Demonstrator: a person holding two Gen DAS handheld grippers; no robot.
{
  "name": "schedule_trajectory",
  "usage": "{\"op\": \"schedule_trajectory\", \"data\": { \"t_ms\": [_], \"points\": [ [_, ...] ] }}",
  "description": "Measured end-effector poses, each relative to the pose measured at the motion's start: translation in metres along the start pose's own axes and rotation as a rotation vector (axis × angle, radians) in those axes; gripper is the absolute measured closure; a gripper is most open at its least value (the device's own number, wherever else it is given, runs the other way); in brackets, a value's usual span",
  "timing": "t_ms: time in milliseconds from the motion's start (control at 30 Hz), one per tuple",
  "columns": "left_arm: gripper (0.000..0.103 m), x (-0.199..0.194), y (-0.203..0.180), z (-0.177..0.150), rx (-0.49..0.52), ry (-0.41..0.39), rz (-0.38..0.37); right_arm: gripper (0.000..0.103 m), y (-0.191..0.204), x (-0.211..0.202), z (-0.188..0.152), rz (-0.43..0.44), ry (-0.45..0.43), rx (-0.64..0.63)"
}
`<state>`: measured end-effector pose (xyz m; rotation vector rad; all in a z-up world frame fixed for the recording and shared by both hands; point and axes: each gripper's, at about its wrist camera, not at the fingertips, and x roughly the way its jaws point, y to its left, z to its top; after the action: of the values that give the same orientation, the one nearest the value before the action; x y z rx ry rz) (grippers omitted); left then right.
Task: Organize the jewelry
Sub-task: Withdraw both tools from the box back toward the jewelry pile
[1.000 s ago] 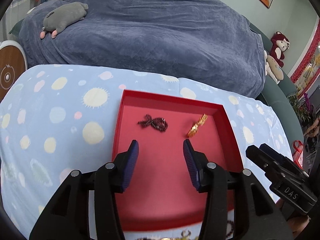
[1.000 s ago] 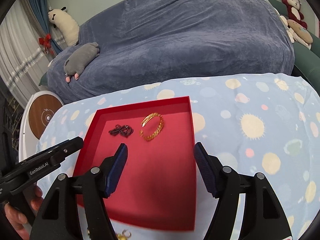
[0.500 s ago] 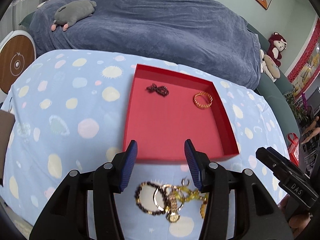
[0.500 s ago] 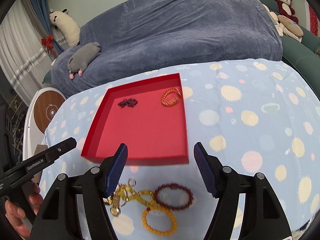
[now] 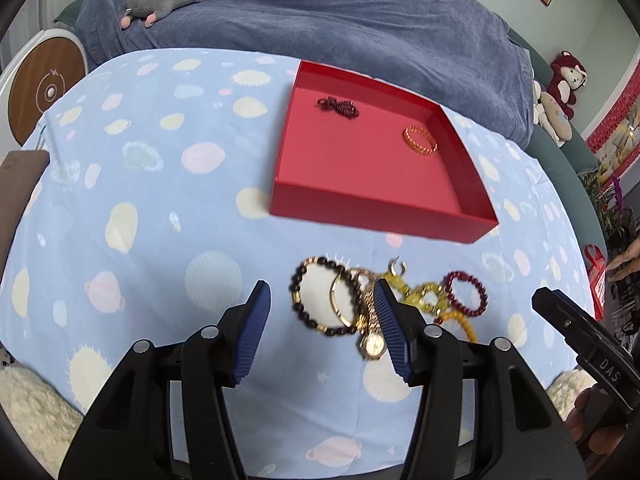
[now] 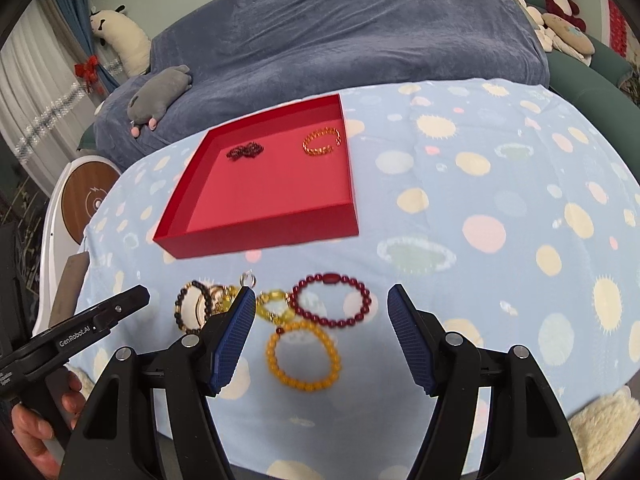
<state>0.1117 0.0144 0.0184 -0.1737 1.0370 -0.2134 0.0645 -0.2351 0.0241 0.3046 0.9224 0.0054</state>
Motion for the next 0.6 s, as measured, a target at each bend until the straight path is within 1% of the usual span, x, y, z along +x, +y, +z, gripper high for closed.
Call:
{"op": "schedule_trajectory", "data": {
  "t_ms": [233,367,600],
  "points": [
    [0.052,0.007,0.004,-0.023,-0.019,0.02,0.023,0.037,0.002,0.004,-0.023,-0.004,0.027,-0.008],
    [0.052,0.01,0.001,-0.033,-0.003,0.034,0.028,0.037,0.005,0.005,-0.035,-0.009,0.038,-0.031],
    [0.052,0.016,-0.011,-0.049,0.039,0.052,0.026,0.037,0.0,0.009,-0.05,-0.012,0.067,-0.023]
  ]
}}
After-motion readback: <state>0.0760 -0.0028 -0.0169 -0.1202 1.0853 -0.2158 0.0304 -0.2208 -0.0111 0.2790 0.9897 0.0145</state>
